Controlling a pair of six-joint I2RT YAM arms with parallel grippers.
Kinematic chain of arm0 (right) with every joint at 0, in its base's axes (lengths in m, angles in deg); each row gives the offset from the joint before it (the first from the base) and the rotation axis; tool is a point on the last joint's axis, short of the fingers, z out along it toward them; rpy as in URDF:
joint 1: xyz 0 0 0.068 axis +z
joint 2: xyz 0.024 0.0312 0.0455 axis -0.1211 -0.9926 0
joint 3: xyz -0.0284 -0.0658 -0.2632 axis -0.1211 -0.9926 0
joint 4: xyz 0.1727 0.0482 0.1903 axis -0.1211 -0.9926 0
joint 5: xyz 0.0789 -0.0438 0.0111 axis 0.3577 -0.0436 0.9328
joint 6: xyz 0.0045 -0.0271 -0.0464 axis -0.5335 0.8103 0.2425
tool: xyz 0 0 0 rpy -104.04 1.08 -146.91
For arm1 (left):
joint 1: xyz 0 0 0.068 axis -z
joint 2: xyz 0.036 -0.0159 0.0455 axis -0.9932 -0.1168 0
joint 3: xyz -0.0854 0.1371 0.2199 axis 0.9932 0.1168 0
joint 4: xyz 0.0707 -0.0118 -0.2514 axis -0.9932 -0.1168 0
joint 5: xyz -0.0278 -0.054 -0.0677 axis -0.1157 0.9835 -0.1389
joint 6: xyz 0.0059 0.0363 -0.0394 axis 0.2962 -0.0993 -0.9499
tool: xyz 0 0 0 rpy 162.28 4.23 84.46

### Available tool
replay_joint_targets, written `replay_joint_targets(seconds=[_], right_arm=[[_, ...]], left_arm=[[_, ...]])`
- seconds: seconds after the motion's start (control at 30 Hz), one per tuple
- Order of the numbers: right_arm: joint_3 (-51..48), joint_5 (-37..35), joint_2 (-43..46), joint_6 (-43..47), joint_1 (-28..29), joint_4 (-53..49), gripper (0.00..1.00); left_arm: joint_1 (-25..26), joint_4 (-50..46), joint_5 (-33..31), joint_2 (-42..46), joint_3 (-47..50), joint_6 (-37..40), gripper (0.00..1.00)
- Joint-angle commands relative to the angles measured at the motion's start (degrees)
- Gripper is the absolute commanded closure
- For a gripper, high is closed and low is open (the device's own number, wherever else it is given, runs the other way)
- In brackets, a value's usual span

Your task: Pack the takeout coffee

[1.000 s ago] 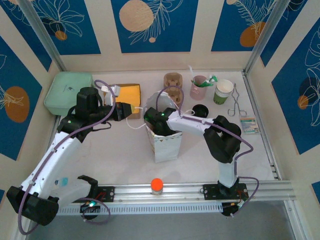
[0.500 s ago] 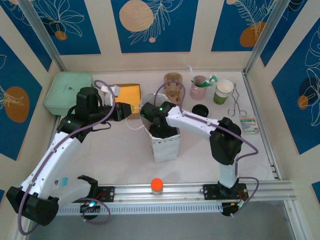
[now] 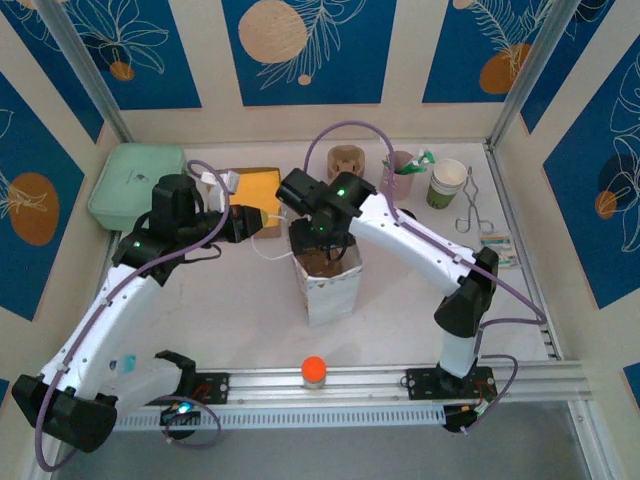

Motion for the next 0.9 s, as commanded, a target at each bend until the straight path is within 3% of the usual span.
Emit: replay_joint_targets(seconds=[0.0,0.27,0.57,0.73,0.87], right_arm=[[6.2,-3.1,1.6,2.2,0.3,-6.3,0.23],[17.9,-6.9,0.6,5.5,-2.2,-10.8,0.23],[10.1,-4.1,1.6,8.2,-7.5,-5.7,0.27],[2.0,-0.2,3.2,8.2,-9.7,-1.0,0.38],[-0.2,0.4,4.0,8.3,-9.1,0.3,0.63]], left_arm=[[-0.3,0.1,-0.2,1.1,-1.1,1.5,0.9],[-0.3,0.7,0.3,1.1,-0.4,1.5,0.89],[-0.3,1.0,0.6,1.1,-0.4,1.4,0.9],[-0.3,1.2,0.7,0.9,-0.5,1.5,0.89],[-0.3,1.4,0.8,0.9,-0.7,1.7,0.89]])
